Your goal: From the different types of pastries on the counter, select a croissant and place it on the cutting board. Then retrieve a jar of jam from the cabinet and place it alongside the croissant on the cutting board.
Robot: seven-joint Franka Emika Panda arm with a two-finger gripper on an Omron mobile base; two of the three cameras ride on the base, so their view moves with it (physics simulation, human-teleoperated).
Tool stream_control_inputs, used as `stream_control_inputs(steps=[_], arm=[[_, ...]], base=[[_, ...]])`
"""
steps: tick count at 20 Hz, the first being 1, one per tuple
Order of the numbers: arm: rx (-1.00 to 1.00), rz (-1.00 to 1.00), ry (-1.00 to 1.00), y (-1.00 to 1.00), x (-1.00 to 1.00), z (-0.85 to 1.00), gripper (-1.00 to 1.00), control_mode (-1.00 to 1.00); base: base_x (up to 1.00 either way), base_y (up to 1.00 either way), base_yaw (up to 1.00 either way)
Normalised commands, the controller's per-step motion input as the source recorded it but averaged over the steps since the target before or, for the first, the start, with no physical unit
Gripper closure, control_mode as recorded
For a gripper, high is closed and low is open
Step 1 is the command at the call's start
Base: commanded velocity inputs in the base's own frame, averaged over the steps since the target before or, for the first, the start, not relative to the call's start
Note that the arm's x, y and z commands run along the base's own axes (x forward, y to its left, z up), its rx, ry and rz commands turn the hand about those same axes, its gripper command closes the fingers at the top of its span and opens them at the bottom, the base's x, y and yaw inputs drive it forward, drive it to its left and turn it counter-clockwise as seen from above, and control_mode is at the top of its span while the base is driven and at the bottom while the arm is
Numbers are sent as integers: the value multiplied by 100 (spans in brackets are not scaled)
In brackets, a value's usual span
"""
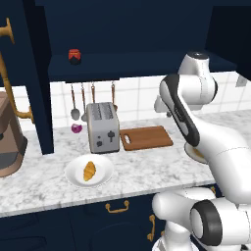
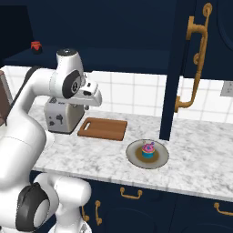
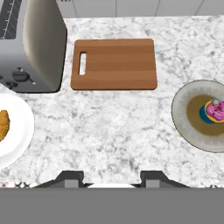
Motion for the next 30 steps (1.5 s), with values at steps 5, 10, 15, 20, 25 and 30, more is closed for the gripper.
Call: stream_control_inputs(steps=[5,10,15,20,25,30], arm=[[0,1,5,21,-11,-9,-100,-100],[0,0,20,43,-42,-60,-100,-100],[0,0,43,51,-6,-86,-100,-100],[1,0,7,19,3,-15,-100,-100],[1,2,0,38,-45,-26,-100,-100],[7,1,0,61,-41,-31,-100,-100]], base=[[0,0,0],[0,0,0],[0,0,0],[0,0,0],[0,0,0],[0,0,0]])
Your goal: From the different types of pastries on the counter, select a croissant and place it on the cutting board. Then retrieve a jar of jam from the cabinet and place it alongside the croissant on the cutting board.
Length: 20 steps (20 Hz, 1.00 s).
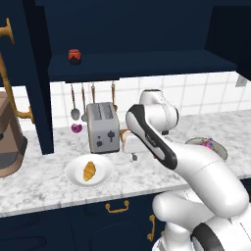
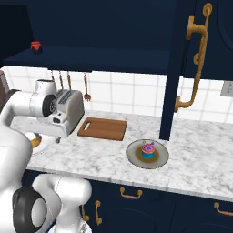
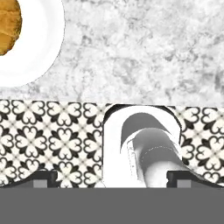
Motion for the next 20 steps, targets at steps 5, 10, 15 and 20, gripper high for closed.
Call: stream_control_inputs(steps=[5,10,15,20], arm=[[12,0,0,68,-4,-32,-100,-100],[13,0,0,72,2,-30,-100,-100],[9,0,0,47,8,-18,-100,-100],[0,0,0,40,32,-1,-100,-100]], base=[[0,0,0],[0,0,0],[0,0,0],[0,0,0]])
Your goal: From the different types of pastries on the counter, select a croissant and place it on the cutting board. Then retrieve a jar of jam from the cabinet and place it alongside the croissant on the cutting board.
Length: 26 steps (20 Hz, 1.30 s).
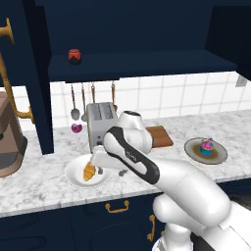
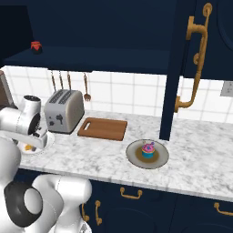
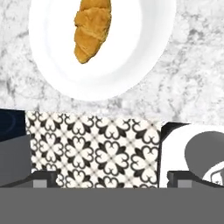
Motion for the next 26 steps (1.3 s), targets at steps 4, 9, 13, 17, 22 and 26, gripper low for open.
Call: stream_control_inputs(steps=[4,9,13,17,22,26], arm=[[0,0,0,35,48,0,-100,-100],[0,0,0,33,47,-2,-100,-100],[0,0,0,22,50,-11,-100,-100],[0,0,0,17,55,-24,-100,-100],[0,0,0,13,37,-31,-100,-100],[0,0,0,14,20,-27,-100,-100]], base=[[0,0,0],[0,0,0],[0,0,0],[0,0,0],[0,0,0],[0,0,0]])
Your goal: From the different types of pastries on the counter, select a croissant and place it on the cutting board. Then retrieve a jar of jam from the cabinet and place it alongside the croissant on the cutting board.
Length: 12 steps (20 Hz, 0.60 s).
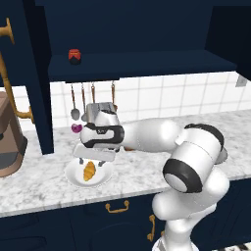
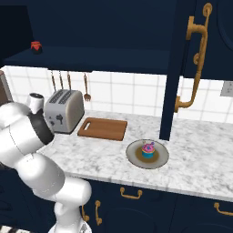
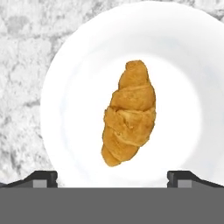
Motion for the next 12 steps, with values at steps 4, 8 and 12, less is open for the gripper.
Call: stream_control_inputs(steps=[4,8,12], arm=[[0,0,0,11,8,-35,-100,-100],[0,0,0,0,11,-17,-100,-100],[0,0,0,0,9,-12,-100,-100]], base=[[0,0,0],[0,0,0],[0,0,0]])
